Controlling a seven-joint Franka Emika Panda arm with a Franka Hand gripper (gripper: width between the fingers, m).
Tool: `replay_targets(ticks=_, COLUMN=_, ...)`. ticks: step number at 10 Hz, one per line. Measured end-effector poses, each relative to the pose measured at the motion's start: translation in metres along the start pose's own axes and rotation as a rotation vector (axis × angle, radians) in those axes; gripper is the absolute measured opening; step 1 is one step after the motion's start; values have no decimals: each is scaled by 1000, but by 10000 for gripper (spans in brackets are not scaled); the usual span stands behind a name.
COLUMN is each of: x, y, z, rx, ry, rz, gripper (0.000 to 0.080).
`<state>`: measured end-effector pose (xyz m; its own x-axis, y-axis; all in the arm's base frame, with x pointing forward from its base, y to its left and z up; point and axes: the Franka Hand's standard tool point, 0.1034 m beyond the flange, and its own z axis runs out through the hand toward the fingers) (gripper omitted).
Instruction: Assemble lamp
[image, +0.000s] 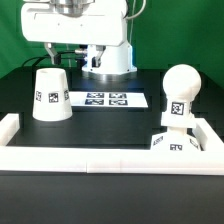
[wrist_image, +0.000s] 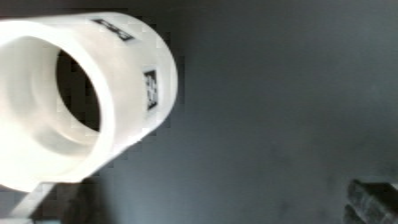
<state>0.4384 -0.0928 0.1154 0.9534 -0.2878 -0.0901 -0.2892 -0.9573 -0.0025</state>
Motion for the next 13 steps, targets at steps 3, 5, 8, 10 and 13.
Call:
replay_targets(ticks=3, x=-2, y=3, z=2, rx=-2, ry=-5, rz=0, gripper=699)
replay_targets(ticks=5, x=0, y=9, z=9, rx=-7, ry=26, rz=-57, gripper=699)
replay_targets(ticks=8, x=-3, y=15, z=19, rx=-19, ry=38, rz=-88, gripper=699)
replay_targets(ticks=10, x=-2, y=17, z=26, rx=-29, ry=41, rz=-94, gripper=699)
replay_targets(ticks=13, x=-3, y=21, z=37, rx=-43, ry=43, rz=-106, gripper=672)
